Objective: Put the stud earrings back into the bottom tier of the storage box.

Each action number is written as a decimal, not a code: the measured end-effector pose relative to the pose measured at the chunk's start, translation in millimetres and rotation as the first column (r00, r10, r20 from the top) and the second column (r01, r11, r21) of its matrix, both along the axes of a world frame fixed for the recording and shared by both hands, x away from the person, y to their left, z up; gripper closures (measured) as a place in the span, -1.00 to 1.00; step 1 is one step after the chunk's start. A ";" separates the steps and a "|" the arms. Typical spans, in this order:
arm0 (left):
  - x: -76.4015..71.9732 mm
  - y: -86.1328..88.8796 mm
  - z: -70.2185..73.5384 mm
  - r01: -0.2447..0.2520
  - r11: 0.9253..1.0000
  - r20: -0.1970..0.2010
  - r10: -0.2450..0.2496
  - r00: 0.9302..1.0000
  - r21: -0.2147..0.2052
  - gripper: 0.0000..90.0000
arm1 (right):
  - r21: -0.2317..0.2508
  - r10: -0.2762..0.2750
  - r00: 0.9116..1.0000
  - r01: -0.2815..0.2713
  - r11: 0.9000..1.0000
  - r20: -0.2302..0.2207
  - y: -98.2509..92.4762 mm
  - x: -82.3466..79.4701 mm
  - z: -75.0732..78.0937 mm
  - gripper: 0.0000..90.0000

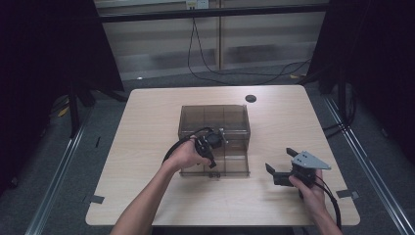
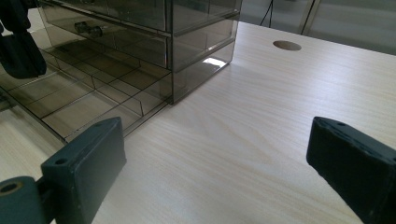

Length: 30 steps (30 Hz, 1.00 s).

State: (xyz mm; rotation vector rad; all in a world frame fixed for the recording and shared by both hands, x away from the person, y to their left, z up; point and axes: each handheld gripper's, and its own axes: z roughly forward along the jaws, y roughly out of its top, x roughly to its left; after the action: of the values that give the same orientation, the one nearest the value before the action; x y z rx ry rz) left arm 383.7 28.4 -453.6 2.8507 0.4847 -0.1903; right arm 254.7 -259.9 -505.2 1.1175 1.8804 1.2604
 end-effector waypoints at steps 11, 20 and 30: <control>1.3 0.4 -5.6 -0.017 1.000 -0.005 0.017 1.000 0.000 0.81 | 0.001 0.001 1.000 -0.001 1.000 -0.001 -0.1 0.1 0.0 -0.91; -3.2 12.5 6.9 -0.034 0.998 0.030 0.036 0.999 -0.048 0.70 | -0.007 0.001 1.000 -0.001 1.000 0.002 0.5 0.1 0.0 -0.91; -13.1 49.7 22.1 -0.057 0.990 0.064 0.065 0.996 -0.125 0.69 | -0.008 -0.003 1.000 0.003 1.000 0.002 0.7 0.2 -0.1 -0.91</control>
State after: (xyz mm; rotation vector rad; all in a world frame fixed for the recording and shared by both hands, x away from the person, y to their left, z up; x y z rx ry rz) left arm 370.7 78.1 -431.5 2.7080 0.5267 -0.1079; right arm 254.9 -259.2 -505.3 1.1142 1.8800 1.2512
